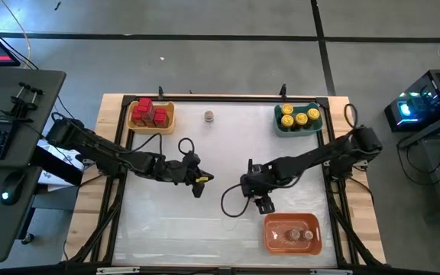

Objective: Sort spices by type
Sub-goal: Put the bottom brown seasoning bottle into the orange bin

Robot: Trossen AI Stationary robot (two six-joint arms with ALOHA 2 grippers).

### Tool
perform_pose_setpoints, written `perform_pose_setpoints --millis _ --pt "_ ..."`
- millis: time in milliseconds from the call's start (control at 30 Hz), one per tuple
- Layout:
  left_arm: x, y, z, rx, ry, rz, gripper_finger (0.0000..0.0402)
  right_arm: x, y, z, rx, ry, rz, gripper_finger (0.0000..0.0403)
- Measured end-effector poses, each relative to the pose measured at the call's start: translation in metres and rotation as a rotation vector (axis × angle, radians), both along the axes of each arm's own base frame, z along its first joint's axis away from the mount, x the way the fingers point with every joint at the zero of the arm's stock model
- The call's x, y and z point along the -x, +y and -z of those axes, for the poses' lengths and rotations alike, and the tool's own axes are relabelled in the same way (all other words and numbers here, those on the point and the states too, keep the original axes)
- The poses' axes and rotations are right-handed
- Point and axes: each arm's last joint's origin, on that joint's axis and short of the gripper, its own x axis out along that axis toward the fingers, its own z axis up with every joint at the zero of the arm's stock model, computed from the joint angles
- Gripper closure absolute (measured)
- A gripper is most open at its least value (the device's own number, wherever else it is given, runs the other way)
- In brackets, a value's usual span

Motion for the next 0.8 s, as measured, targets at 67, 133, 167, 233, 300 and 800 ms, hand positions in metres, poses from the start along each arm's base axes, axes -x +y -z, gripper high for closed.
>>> perform_pose_setpoints --millis 67,133,167,233,300,800 --pt "0.000 0.000 0.001 -0.001 0.003 0.000 0.0401 -0.003 -0.001 0.009 0.019 0.029 -0.012 0.0155" --pt "0.000 0.000 0.000 -0.001 -0.001 -0.001 0.0401 -0.005 -0.003 0.017 0.027 0.054 -0.004 0.0155" --pt "0.000 0.000 0.000 -0.001 0.000 -0.002 0.0401 -0.006 -0.004 0.020 0.029 0.065 0.000 0.0155" --pt "0.000 0.000 0.000 -0.002 0.001 -0.002 0.0401 -0.008 -0.005 0.028 0.036 0.089 0.003 0.0155" --pt "0.000 0.000 0.000 -0.003 0.001 -0.002 0.0402 -0.009 -0.004 0.034 0.045 0.111 -0.010 0.0155" --pt "0.001 0.000 0.001 -0.022 0.011 0.006 0.0401 -0.012 -0.003 0.039 0.034 0.110 0.002 0.0215"
